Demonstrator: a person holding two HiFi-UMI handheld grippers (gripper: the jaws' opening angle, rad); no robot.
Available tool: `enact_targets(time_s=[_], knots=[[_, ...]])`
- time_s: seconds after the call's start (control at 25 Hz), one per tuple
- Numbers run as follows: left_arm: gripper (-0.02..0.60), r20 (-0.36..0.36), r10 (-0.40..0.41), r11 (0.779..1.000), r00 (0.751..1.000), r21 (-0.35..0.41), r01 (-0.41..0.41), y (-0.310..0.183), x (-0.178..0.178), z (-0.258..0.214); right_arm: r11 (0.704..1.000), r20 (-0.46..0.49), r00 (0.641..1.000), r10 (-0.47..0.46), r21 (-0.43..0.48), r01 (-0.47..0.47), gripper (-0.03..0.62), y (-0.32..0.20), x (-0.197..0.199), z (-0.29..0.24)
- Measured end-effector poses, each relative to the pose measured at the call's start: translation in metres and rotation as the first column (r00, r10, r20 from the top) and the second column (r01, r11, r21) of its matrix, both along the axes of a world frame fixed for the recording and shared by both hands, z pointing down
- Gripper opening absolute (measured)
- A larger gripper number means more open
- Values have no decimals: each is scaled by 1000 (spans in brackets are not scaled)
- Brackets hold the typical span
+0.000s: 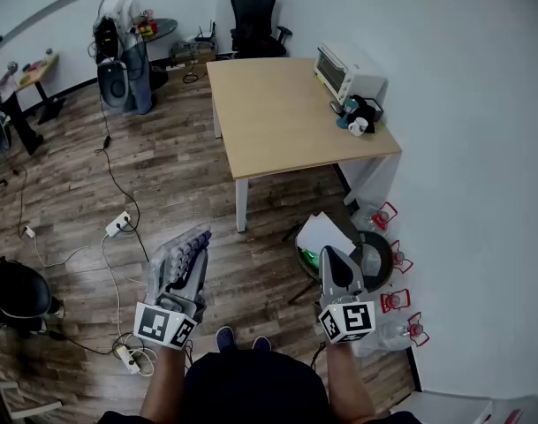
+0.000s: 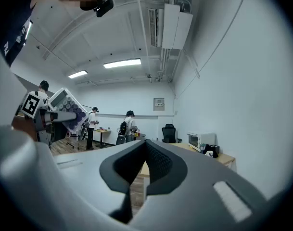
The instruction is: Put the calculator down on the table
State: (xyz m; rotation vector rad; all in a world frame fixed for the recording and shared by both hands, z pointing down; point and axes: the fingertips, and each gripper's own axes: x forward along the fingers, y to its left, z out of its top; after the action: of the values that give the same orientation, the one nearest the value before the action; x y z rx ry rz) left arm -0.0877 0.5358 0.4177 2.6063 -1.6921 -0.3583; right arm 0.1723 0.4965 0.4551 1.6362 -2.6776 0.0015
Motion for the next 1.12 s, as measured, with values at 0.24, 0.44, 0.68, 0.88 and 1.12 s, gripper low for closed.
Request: enact_targets(time_s=[0.24,0.44,0.68,0.88,1.12], knots=[[133,12,19,1000,1000,1,-19,2,-1,1,1000,3,1000,-4,1,4,8,4,0,1],[133,14,57,998,998,7,-57,3,6,0,1000,10,1000,-9,-16,9,8,6,-3,6],[134,25,65,998,998,0,-65,1,-2,1,1000,46,999,-12,-6,13,9,6,-11,1],[133,10,74,997,997,-15,-74,-4,-15,6,1000,32,999,-10,-1,10,10,6,-25,4],[133,39,79,997,996,-17,-78,-15,-38,16,999,-10,1000,-26,-21,26,9,2,-47,18]])
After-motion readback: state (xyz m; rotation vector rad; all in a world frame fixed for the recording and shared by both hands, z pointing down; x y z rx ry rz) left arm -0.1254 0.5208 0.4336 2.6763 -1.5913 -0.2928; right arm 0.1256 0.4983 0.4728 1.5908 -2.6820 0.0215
